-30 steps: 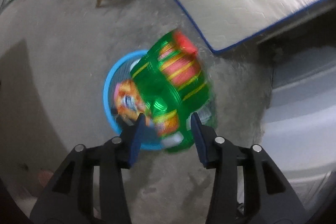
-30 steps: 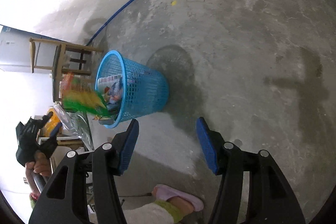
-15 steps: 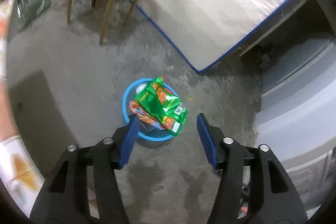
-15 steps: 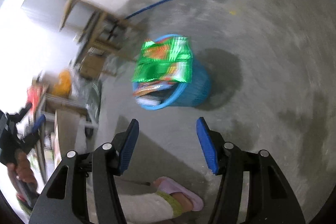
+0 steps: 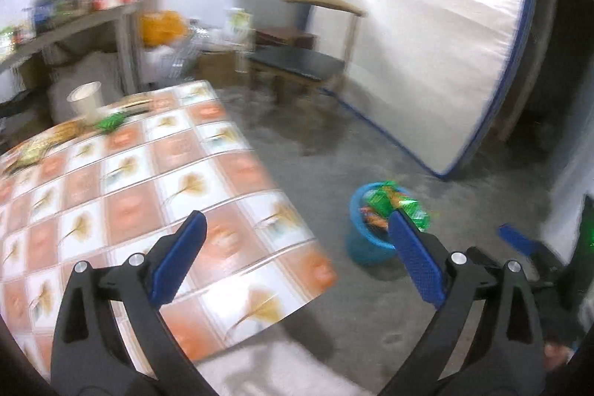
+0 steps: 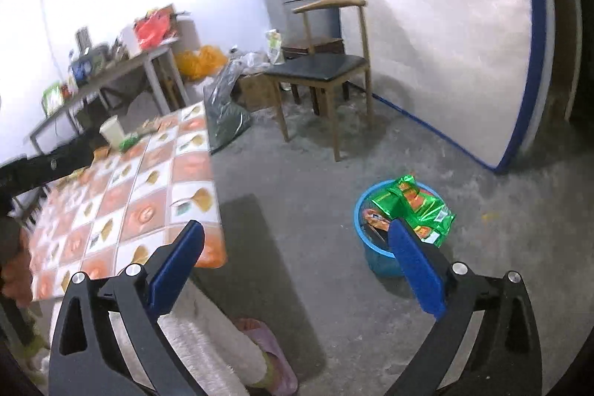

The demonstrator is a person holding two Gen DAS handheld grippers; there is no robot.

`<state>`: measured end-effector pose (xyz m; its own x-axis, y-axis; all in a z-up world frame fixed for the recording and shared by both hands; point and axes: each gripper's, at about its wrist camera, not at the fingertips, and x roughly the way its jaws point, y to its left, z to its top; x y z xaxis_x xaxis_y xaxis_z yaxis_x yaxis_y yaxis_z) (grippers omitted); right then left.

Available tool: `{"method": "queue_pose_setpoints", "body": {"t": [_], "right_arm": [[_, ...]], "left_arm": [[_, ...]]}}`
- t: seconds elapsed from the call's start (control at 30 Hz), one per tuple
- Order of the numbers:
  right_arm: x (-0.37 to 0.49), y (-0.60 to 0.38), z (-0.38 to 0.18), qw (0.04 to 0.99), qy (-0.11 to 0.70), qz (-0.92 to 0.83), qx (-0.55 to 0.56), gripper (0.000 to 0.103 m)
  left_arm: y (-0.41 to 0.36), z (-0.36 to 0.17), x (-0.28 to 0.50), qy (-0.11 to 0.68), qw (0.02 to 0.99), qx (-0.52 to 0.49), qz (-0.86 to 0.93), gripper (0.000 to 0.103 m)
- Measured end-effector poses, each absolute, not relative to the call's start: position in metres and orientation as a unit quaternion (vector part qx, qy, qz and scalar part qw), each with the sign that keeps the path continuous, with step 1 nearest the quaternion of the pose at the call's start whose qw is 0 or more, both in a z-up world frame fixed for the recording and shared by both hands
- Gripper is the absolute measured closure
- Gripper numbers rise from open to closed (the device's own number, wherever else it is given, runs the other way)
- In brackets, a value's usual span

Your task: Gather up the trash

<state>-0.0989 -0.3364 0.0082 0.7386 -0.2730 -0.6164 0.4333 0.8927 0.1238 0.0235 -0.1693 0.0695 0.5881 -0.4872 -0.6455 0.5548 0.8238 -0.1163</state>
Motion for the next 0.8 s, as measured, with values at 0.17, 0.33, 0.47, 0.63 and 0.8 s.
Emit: {"method": "queue_pose_setpoints", "body": {"t": [0.17,0.33,0.47,0.63,0.8], "right_arm": [[-0.08,-0.285,0.005,0.91,0.352,-0.209,0.063,0.007],[-0.074,-0.261,-0.005,0.894,0.386,-0.222,0.04,0.007],[-0.071,-0.256,-0.011,0.888,0.399,-0.227,0.037,0.007],[-0.071,-0.252,-0.016,0.881,0.408,-0.236,0.034,0.007],[-0.074,-0.251,-0.016,0.879,0.41,-0.241,0.035,0.007]], "left_arm": [[-0.121,0.044,0.011,0.357,0.917,0.066,-0.164,0.009],[-0.085,0.018,0.023,0.432,0.896,0.039,-0.096,0.009],[-0.07,0.012,0.027,0.45,0.89,0.009,-0.075,0.009],[-0.068,0.014,0.023,0.44,0.896,0.023,-0.055,0.009],[-0.069,0.016,0.018,0.435,0.899,0.026,-0.046,0.009]]}}
